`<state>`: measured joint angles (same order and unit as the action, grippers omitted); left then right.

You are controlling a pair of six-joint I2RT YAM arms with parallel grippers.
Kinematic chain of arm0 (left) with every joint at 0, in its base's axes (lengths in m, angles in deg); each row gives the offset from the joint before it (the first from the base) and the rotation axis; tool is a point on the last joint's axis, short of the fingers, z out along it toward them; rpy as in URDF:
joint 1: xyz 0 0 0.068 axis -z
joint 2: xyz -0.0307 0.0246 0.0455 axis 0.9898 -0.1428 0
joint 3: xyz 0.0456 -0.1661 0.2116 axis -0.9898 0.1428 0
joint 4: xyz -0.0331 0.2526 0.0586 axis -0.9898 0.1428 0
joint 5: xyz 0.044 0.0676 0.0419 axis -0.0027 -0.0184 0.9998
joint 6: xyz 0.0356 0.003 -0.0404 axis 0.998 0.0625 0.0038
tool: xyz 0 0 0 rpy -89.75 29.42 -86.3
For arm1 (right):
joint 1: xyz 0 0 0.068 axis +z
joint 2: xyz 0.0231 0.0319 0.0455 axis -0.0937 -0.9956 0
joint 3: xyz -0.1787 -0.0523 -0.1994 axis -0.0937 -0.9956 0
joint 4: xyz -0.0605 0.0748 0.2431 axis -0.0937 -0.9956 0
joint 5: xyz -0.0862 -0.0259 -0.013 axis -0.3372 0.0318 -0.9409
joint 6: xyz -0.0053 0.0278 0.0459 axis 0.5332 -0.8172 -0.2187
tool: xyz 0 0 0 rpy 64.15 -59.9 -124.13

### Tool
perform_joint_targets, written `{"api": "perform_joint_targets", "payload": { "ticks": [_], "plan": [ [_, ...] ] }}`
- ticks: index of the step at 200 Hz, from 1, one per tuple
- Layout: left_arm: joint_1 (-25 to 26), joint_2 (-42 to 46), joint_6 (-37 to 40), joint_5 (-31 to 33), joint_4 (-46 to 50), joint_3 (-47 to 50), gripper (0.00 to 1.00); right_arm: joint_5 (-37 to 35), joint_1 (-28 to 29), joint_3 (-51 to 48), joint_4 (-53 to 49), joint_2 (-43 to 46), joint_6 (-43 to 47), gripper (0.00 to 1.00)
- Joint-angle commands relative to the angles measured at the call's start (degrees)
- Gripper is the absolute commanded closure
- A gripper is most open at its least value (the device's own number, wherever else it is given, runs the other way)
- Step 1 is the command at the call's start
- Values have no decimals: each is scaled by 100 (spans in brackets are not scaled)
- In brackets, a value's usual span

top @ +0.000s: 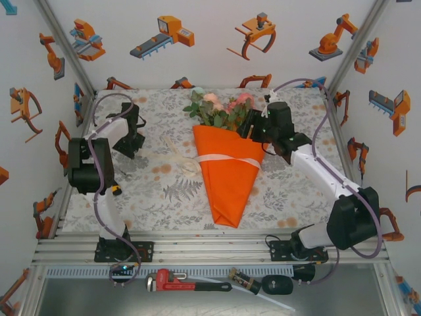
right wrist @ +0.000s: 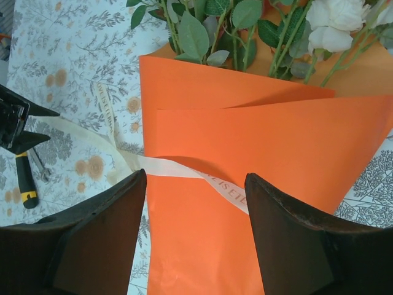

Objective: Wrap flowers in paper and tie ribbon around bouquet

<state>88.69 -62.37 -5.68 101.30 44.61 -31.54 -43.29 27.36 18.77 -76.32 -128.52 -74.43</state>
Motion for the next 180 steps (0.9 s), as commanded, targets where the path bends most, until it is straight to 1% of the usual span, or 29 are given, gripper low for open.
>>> {"api": "perform_joint_targets", "payload": {
  "ticks": [1,36,45,68,85,89,101,116,138,154,168,180],
  "plan": [
    [117,-291,-313,260,1140,-402,46,-149,-45,-73,144,214,15,39],
    [162,-586,-171,66,991,-480,46,-132,-45,-89,145,269,4,39],
    [176,-649,-121,38,995,-526,48,-132,-52,-89,139,289,1,39],
    [188,-658,-41,-31,856,-487,60,-206,-46,-119,113,377,-4,39],
    [198,-477,135,-184,543,-332,74,-245,-49,-108,96,439,9,39],
    [195,-407,161,-209,479,-286,79,-250,-46,-113,89,452,10,39],
    [219,-106,335,-391,223,-117,91,-277,-52,-110,79,504,7,39],
    [308,471,457,-528,-36,205,100,-316,-48,-114,61,556,26,39],
    [548,1509,462,-646,-329,762,100,-419,-55,-154,53,655,30,39],
    [831,2240,397,-777,-645,1085,100,-491,-66,-181,61,720,45,39],
    [1132,2730,480,-882,-1077,1148,100,-539,-74,-197,62,785,126,39],
    [1442,3013,711,-869,-1532,1015,100,-650,-87,-204,31,861,145,39]
  ]
}}
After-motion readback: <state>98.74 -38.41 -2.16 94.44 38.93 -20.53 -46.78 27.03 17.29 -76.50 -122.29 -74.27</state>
